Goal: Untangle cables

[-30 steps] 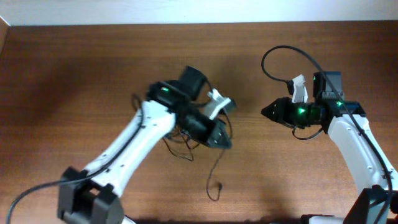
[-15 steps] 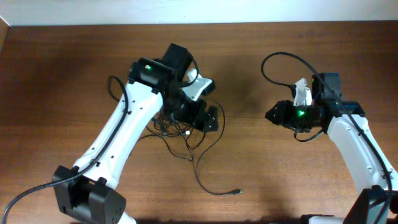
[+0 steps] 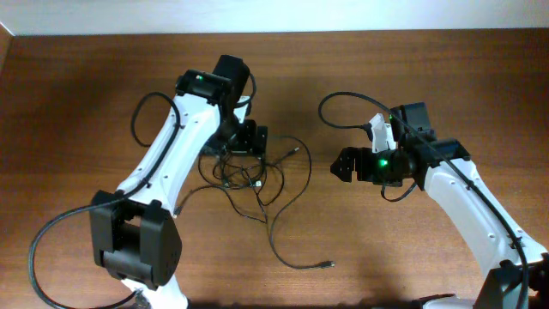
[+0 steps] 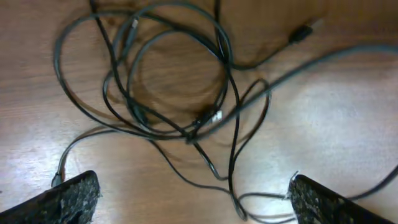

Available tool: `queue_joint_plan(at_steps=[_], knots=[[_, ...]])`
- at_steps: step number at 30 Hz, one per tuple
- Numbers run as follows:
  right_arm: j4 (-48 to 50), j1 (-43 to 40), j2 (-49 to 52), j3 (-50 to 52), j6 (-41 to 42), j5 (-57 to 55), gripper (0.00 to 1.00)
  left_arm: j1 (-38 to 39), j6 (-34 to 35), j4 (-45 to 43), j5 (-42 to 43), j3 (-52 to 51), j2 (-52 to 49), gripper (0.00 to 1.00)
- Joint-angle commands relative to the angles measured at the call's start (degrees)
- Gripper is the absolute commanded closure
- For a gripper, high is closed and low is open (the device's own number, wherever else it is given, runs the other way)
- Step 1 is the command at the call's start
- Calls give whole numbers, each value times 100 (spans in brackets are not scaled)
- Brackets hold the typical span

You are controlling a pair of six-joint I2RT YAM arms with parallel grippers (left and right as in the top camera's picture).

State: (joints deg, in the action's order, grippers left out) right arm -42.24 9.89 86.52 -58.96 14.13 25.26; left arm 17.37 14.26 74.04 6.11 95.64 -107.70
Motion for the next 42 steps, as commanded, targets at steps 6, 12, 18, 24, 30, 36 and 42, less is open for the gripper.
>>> queue_joint_plan(at_steps=[6,12,18,24,30,36,42], knots=[[0,22,17,-9,-33,-92,1,-76,973,-918,1207,72,-20,1],[0,22,17,-9,-33,-92,1,-76,975,-872,1123,72,-20,1],[0,22,17,-9,-33,-92,1,15,1429,-870,223,72,-87,2],[0,22,17,-9,-33,-92,1,15,1484,-846,-46,72,-474,1],[0,22,17,-9,-33,-92,1,-7,1482,-844,-44,72,-817,1],[0,22,17,-9,-35,-92,1,-28,1484,-892,-149,72,-883,0],[0,22,17,-9,-33,-92,2,-28,1484,-890,-177,72,-883,1]])
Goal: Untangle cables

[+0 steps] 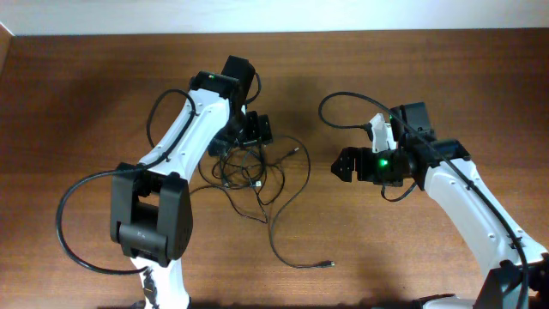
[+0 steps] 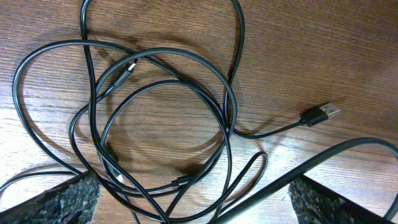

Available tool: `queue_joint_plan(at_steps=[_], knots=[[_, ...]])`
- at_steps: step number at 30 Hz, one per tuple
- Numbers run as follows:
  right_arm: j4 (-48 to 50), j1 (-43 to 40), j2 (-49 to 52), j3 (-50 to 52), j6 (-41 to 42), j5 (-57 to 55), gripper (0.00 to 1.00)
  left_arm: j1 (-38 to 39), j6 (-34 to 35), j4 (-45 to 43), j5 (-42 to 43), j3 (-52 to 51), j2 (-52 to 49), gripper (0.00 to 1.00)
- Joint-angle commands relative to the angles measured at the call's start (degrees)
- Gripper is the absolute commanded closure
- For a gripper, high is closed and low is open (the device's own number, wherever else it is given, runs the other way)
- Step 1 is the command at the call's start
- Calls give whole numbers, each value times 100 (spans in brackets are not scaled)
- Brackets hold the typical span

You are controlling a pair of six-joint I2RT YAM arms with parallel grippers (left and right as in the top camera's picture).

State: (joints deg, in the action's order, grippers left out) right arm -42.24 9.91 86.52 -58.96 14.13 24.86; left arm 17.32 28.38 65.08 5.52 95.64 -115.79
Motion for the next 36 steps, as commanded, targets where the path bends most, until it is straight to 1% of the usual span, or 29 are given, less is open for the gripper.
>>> queue_joint_plan(at_steps=[1,5,7,9,11,12,13,14,16,17,18,19,20,21,22,26,29,30,31,32,34,35,36], knots=[[0,20,17,-9,-33,-52,1,-24,72,7,-264,72,-74,1],[0,20,17,-9,-33,-52,1,-26,74,0,-345,72,-74,0],[0,20,17,-9,-35,-52,1,-144,74,-15,-341,72,-74,3],[0,20,17,-9,-33,-52,1,-328,70,4,-341,72,-74,9],[0,20,17,-9,-33,-52,1,-424,59,48,-343,72,-74,25],[0,20,17,-9,-33,-52,1,-474,-20,55,-341,72,-74,46],[0,20,17,-9,-33,-52,2,-494,-24,57,-341,72,-74,60],[0,20,17,-9,-33,-52,1,-514,-44,57,-341,72,-74,69],[0,20,17,-9,-33,-52,2,-518,-101,122,-332,72,-74,96],[0,20,17,-9,-33,-52,2,-518,-103,184,-328,72,-74,98],[0,20,17,-9,-33,-52,1,-540,-103,229,-328,72,-74,93],[0,20,17,-9,-33,-52,2,-577,-105,271,-365,72,-74,85],[0,20,17,-9,-33,-52,2,-629,-105,308,-439,72,-74,73],[0,20,17,-9,-33,-52,1,-669,-103,310,-538,72,-81,69],[0,20,17,-9,-35,-52,1,-734,-103,286,-658,72,-105,68],[0,20,17,-9,-35,-52,2,-813,-107,92,-684,72,-374,66],[0,20,17,-9,-33,-52,2,-916,-407,-109,-680,72,-673,73],[26,20,17,-9,-31,-50,2,-979,-411,-140,-350,72,-791,78],[48,20,17,-9,-9,-24,1,-1047,-658,-210,330,72,-850,83],[48,22,17,-9,-11,111,1,-1095,-920,-249,719,72,-890,86],[424,22,15,-9,205,1097,3,-1147,-964,-256,763,72,-979,85],[656,61,15,-9,348,1628,19,-1147,-964,-280,761,72,-1019,85],[837,136,17,-9,544,1803,25,-1147,-962,-306,765,72,-1058,84]])
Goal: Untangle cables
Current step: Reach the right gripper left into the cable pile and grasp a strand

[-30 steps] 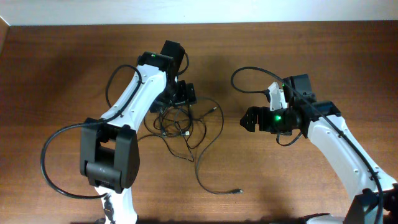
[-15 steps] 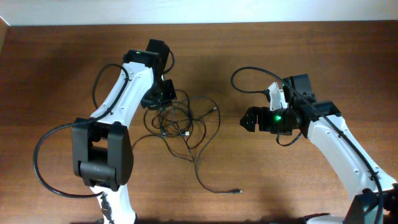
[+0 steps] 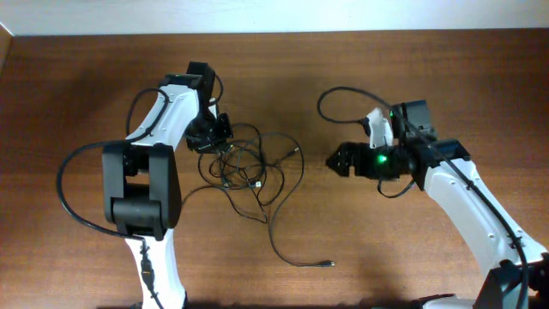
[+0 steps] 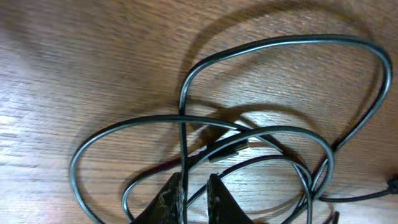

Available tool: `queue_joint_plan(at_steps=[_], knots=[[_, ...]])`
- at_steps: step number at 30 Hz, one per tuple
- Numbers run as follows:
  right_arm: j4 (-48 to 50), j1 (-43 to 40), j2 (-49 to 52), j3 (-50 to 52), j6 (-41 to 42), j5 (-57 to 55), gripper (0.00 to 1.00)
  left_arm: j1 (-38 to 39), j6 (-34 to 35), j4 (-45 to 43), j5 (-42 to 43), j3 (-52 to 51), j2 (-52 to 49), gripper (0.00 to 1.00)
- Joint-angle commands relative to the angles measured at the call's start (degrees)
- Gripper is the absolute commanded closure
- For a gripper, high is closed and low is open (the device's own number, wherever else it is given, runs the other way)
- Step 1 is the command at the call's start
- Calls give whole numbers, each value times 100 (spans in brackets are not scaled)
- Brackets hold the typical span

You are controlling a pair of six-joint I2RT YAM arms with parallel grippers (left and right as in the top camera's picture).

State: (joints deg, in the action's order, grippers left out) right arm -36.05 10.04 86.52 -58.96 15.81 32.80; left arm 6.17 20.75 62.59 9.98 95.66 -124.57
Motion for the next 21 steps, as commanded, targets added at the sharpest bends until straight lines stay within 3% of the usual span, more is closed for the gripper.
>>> queue_joint_plan(at_steps=[1,7,12,18,21], knots=[[470,306,17,-9,761,1005,26,-33,-197,-68,332,68,-208,84],[1749,1674,105,-9,2146,-1187,26,-31,-212,-249,118,68,-212,83],[2627,2190,400,-9,2240,-1624,26,-28,-245,-238,-72,-48,-212,87],[2430,2269,649,-9,2240,-1676,21,-17,-243,-686,-79,-310,-219,88],[2500,2295,649,-9,2240,-1696,25,-17,-107,-780,-37,-337,-223,92]])
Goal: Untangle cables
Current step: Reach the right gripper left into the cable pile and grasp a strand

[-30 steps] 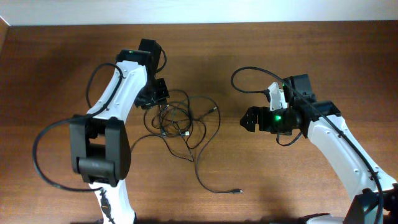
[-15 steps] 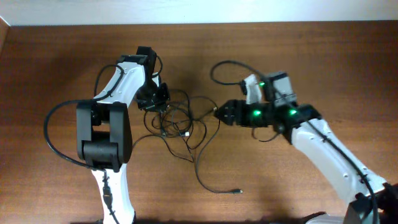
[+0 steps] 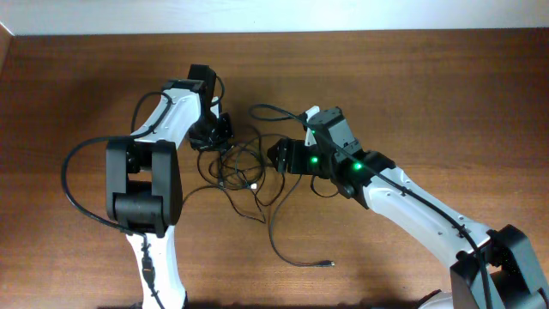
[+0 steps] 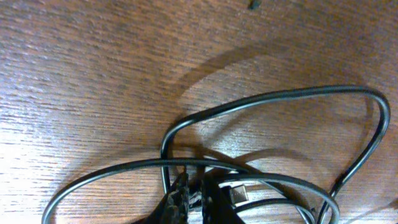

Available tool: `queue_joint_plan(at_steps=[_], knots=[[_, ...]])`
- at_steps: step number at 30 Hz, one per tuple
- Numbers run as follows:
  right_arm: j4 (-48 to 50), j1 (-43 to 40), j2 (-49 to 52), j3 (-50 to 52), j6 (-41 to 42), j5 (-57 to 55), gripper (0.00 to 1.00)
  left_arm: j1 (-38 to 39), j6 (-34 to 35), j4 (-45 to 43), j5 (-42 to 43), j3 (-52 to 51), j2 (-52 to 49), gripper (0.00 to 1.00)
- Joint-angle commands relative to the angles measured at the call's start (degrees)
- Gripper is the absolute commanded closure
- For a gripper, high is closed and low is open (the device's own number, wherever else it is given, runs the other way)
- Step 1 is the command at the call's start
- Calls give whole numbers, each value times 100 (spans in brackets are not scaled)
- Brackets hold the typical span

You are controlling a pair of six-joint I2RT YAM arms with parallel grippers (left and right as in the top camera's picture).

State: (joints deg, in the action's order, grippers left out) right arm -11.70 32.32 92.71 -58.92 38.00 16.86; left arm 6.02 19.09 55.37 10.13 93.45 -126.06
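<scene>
A bundle of thin black cables (image 3: 242, 165) lies tangled on the wooden table (image 3: 446, 94). One long strand trails off to a plug (image 3: 328, 264) near the front. My left gripper (image 3: 214, 136) is down at the tangle's upper left. In the left wrist view its fingertips (image 4: 194, 182) are pinched together on a black strand, beneath a wide cable loop (image 4: 280, 93) and next to a metal plug (image 4: 239, 193). My right gripper (image 3: 276, 156) has reached the tangle's right edge. Whether its jaws are open or shut is not visible from overhead.
The right arm (image 3: 403, 193) stretches diagonally across the table's middle, and its own black wire (image 3: 273, 109) arcs over the tangle's top. The left arm's base and wiring (image 3: 141, 215) stand at the front left. A pale wall strip (image 3: 274, 13) borders the far edge.
The right arm has moved from the table's right half leftwards, and its gripper is now at the tangle's right edge. The left gripper stays pinched on its strand, and the loop sits slightly lower in its view.
The left gripper first hovered wide open over the middle of the tangle, then over its upper part, while the right arm waited off to the right. Later the left gripper was shut on a strand at the tangle's upper left. Now the right gripper has joined it at the tangle.
</scene>
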Motion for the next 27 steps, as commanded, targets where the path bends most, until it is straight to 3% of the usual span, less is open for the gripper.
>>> queue_joint_plan(at_steps=[1,7,10,19,27], knots=[[85,68,31,-13,22,-107,26,-2,103,-87,-50,-116,-74,93],[638,455,254,-13,402,-105,36,-2,254,-153,-39,-118,-74,96],[1182,723,833,-13,999,-94,43,-2,181,-153,-31,-118,-74,99],[3021,1047,1943,-13,1054,-109,42,-2,184,-153,-31,-118,-74,94],[3370,1049,2124,-13,1054,-549,47,24,184,-157,-28,-118,-74,93]])
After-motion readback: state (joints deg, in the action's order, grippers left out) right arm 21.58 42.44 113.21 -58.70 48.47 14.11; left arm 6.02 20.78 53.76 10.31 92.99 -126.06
